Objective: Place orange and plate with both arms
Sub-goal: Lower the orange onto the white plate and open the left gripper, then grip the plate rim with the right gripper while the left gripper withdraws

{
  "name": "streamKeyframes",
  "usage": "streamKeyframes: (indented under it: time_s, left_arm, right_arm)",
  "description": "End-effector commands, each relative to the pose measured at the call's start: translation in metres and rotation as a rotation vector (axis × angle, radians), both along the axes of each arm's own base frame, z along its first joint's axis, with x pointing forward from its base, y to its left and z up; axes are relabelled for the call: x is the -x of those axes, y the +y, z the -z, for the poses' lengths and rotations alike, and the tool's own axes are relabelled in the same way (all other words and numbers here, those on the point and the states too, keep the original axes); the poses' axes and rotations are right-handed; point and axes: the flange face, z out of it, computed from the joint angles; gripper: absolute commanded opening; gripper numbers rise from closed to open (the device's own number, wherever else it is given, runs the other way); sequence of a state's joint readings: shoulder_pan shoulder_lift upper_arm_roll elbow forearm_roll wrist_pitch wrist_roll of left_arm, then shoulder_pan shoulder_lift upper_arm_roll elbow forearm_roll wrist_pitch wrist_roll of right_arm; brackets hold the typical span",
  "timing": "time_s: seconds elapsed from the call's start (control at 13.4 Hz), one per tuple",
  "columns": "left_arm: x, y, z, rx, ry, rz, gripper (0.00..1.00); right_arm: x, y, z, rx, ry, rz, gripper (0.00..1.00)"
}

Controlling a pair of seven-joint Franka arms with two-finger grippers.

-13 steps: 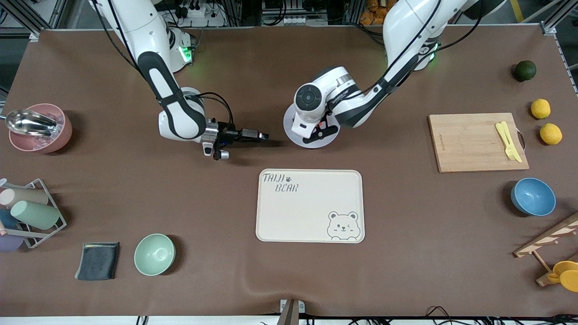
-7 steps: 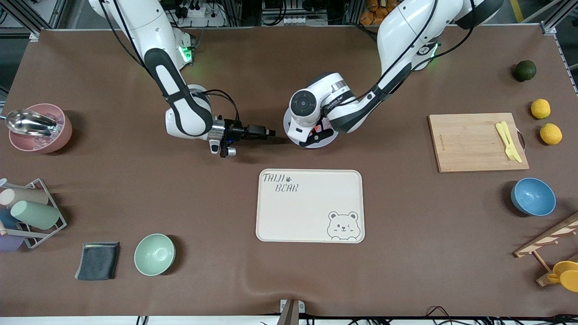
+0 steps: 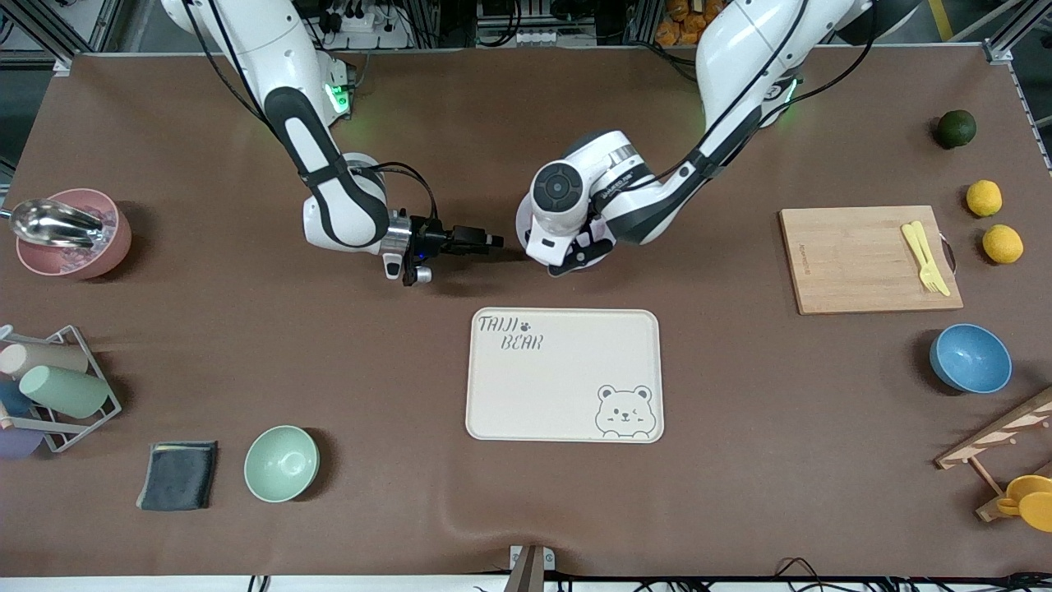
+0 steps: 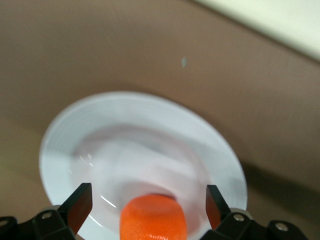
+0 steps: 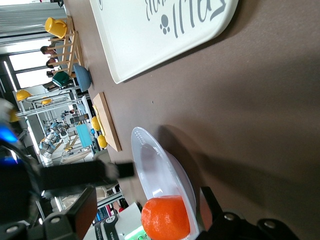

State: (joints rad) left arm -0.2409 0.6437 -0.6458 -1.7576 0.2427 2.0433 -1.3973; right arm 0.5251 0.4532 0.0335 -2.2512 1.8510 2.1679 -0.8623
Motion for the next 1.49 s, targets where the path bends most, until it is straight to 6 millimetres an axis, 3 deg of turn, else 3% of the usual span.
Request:
streamKeyframes:
  time_s: [0.0, 0.22, 0.45, 0.6, 0.82, 0.97, 1.19, 1.41]
  left_arm:
    - [-0.049, 0.027, -0.045, -0.036, -0.017, 0.000, 1.00]
    - [-0.091, 0.067, -0.070, -0.030, -0.026, -0.023, 1.00]
    - [-0.122, 0.121, -0.107, -0.014, -0.054, 0.023, 1.00]
    - [-0.129, 0.141, -0.117, -0.016, -0.048, 0.069, 1.00]
    - [-0.148, 0.192, -0.133, -0.010, -0.032, 0.128, 1.00]
    - [-0.158, 0.220, -0.141, -0.004, -0.033, 0.139, 1.00]
    - [-0.165, 0.257, -0.156, 0.003, -0.019, 0.202, 1.00]
    - [-0.169, 0.271, -0.161, 0.001, -0.024, 0.228, 1.00]
  right_arm:
    - [0.010, 0.014, -0.001, -0.003, -0.017, -0.002, 0.83]
    - [0.015, 0.018, 0.002, 0.014, -0.047, -0.014, 0.77]
    - [0.019, 0.018, 0.012, 0.013, -0.080, -0.019, 0.73]
    - [0.024, 0.021, 0.019, 0.017, -0.081, -0.025, 0.68]
    - [0.034, 0.028, 0.037, 0.007, -0.100, 0.003, 0.62]
    - [0.042, 0.039, 0.036, 0.001, -0.096, 0.002, 0.56]
    - [0.049, 0.045, 0.038, -0.002, -0.107, -0.001, 0.42]
    - [0.057, 0.053, 0.043, -0.006, -0.125, 0.007, 0.10]
